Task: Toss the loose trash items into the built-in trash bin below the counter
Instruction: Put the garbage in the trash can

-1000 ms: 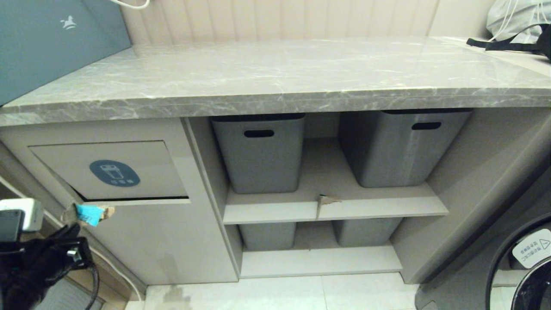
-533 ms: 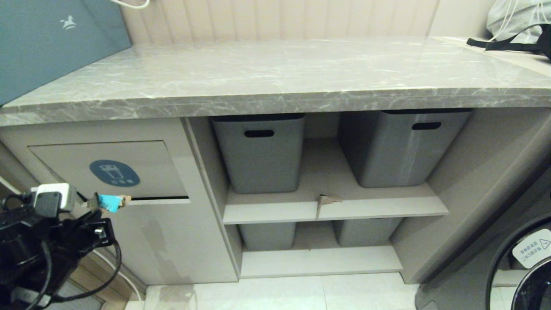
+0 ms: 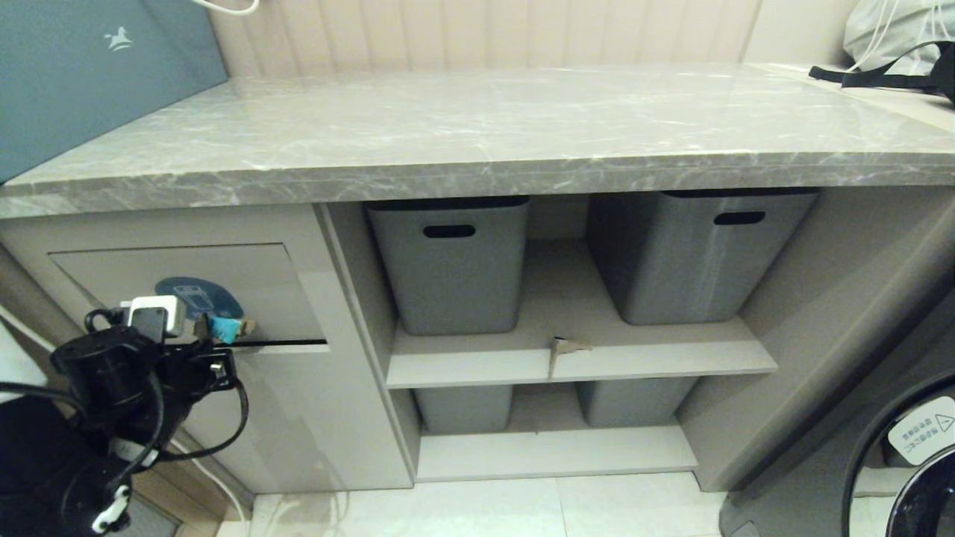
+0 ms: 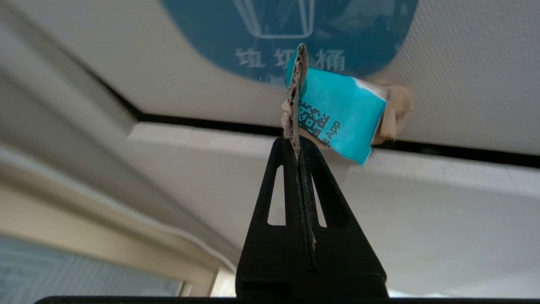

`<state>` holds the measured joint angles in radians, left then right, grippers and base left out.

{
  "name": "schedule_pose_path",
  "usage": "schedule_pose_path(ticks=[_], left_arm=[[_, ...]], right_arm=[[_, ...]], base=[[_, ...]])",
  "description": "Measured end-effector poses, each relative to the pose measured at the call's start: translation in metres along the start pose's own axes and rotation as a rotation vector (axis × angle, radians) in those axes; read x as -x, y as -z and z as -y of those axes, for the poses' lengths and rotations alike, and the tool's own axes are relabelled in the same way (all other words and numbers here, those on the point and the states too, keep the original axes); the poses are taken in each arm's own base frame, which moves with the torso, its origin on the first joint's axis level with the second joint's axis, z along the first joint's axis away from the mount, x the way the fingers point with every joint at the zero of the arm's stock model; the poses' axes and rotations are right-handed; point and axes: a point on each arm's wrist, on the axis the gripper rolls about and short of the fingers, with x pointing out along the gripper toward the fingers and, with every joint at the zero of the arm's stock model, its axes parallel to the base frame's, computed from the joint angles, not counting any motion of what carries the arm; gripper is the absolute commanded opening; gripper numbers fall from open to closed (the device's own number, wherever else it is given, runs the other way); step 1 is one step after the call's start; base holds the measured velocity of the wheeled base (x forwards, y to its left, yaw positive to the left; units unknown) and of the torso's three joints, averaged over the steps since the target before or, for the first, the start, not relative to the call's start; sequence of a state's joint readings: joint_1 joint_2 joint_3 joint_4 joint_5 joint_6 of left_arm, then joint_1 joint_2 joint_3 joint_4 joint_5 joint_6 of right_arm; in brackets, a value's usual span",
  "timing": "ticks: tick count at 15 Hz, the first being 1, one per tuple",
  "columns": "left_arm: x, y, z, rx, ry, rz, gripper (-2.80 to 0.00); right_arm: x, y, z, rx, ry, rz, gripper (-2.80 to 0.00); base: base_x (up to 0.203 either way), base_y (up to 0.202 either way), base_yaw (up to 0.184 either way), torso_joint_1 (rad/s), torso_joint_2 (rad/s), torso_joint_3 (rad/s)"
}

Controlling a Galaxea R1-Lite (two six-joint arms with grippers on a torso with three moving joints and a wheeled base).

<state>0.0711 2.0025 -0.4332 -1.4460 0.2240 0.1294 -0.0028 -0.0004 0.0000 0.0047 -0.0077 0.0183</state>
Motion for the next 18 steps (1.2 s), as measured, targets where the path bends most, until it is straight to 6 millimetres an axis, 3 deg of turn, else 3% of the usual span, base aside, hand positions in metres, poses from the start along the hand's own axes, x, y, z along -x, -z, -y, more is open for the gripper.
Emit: schedule_pose_path(ticks=[11,18], left_arm=[[-0.061,0.009,0.017,0.007,0.001,0.06,-2.8],[-0.071,0.007,0.02,0.007,0.003,0.082,-2.8]], right_arm=[[0.0,0.0,0.0,0.0,0.0,0.0,-2.8],[0.0,0.0,0.0,0.0,-0.001,0.0,-2.8]], base=[[0.0,0.0,0.0,0.0,0.0,0.0],[0.0,0.0,0.0,0.0,0.0,0.0]])
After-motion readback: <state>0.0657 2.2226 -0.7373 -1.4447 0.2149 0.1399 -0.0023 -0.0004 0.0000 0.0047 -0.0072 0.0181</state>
